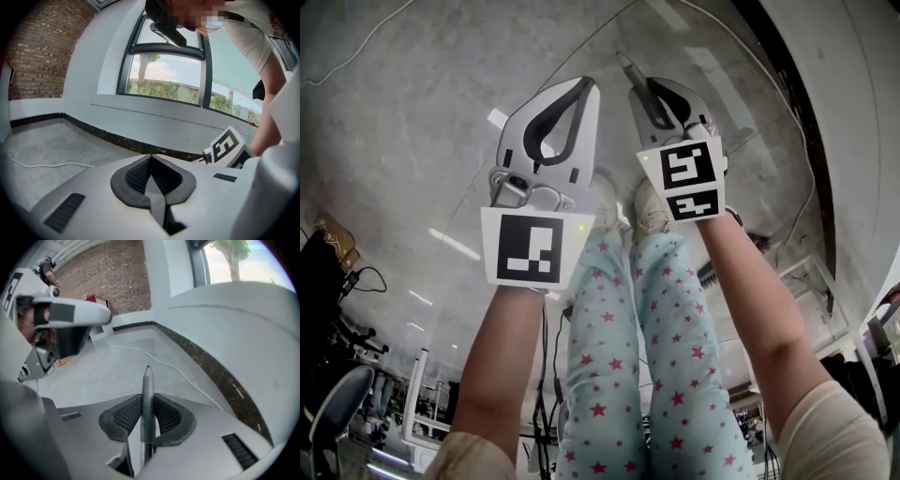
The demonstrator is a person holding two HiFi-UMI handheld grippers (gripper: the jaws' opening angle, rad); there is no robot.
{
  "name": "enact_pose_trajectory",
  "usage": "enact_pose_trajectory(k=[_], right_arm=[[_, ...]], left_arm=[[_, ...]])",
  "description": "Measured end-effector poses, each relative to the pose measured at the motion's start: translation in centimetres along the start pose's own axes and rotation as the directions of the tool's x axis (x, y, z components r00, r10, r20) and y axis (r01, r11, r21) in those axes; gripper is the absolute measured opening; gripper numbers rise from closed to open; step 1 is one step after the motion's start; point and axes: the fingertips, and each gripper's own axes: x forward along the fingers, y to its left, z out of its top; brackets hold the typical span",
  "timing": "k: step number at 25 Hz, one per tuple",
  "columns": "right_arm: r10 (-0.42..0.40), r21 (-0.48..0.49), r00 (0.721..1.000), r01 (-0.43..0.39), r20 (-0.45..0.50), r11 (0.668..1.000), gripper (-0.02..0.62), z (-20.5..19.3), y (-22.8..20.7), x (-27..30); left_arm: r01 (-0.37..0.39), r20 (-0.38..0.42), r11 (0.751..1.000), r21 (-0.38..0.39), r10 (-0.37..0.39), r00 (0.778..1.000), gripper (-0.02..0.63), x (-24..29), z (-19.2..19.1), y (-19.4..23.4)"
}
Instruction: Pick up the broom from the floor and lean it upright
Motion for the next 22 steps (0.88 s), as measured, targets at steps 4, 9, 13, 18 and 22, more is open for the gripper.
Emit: enact_pose_trajectory(k=[4,9,13,18,22], right_arm=[[-0.021,-0.016,0.989,0.024,0.148,1.000,0.101,7.4,0.3,-8.0],[-0.090,-0.011,0.945,0.098,0.313,0.995,0.101,16.0,-1.6,-18.7],[-0.220,0.104,0.883,0.194,0.414,0.975,0.101,21.0,-4.4,-26.8],[-0.351,0.219,0.825,0.281,0.442,0.934,0.101,24.3,-6.6,-35.8],[-0.426,0.252,0.778,0.346,0.461,0.904,0.100,25.3,-6.6,-41.5]], left_arm=[[0.010,0.031,1.000,-0.003,-0.010,0.999,0.017,-1.6,6.4,-2.7],[0.066,0.047,0.997,0.029,-0.068,0.997,0.017,-5.2,15.8,-6.4],[0.124,0.057,0.989,0.083,-0.129,0.990,0.017,-7.9,22.5,-9.0],[0.171,0.097,0.976,0.131,-0.184,0.978,0.017,-10.0,29.6,-12.6],[0.246,0.132,0.957,0.156,-0.267,0.955,0.017,-11.2,33.6,-16.2]])
